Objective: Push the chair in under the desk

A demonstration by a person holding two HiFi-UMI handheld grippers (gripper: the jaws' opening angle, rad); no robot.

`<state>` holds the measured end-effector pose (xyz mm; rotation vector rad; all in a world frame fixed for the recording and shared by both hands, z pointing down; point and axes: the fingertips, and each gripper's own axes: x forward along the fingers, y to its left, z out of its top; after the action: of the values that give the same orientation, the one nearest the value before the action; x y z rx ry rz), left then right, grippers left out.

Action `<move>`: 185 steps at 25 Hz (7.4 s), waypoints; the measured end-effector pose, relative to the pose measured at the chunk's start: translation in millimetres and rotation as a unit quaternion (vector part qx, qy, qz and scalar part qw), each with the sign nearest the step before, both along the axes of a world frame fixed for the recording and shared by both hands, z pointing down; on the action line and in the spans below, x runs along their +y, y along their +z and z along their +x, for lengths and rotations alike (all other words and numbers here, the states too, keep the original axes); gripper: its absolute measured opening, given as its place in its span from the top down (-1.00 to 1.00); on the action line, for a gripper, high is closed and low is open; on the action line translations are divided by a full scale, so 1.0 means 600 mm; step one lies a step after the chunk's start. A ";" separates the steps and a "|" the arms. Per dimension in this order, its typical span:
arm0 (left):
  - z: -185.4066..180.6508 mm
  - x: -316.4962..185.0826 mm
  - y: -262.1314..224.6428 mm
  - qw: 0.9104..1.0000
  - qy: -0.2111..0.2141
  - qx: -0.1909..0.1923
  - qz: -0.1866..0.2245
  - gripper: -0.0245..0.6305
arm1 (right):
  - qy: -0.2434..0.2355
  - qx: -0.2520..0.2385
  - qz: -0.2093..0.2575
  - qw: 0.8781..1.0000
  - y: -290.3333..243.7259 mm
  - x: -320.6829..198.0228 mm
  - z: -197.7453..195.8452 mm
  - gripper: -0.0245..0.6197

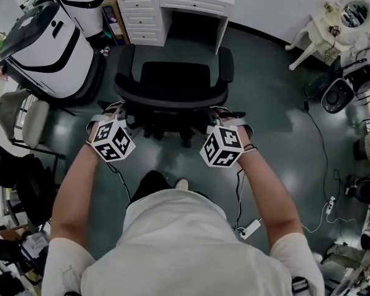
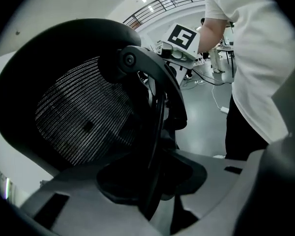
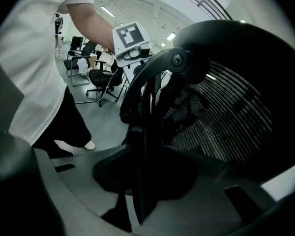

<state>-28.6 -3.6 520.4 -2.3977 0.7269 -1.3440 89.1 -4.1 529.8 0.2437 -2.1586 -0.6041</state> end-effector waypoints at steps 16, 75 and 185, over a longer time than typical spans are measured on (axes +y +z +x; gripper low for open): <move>-0.005 -0.115 -0.002 1.000 0.016 0.003 -0.013 0.48 | 0.019 0.001 0.004 1.000 -0.003 -0.105 -0.004 0.58; -0.085 -0.585 0.001 0.997 0.075 -0.001 -0.013 0.49 | 0.086 -0.001 -0.008 0.996 -0.001 -0.559 -0.083 0.58; 0.083 -0.967 0.003 0.999 0.019 -0.008 -0.025 0.46 | 0.044 -0.010 0.037 0.998 0.006 -0.948 0.082 0.56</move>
<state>21.0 -583.6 522.0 -2.4235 0.6480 -1.3808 138.3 -573.0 533.2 0.3841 -2.1344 -0.6334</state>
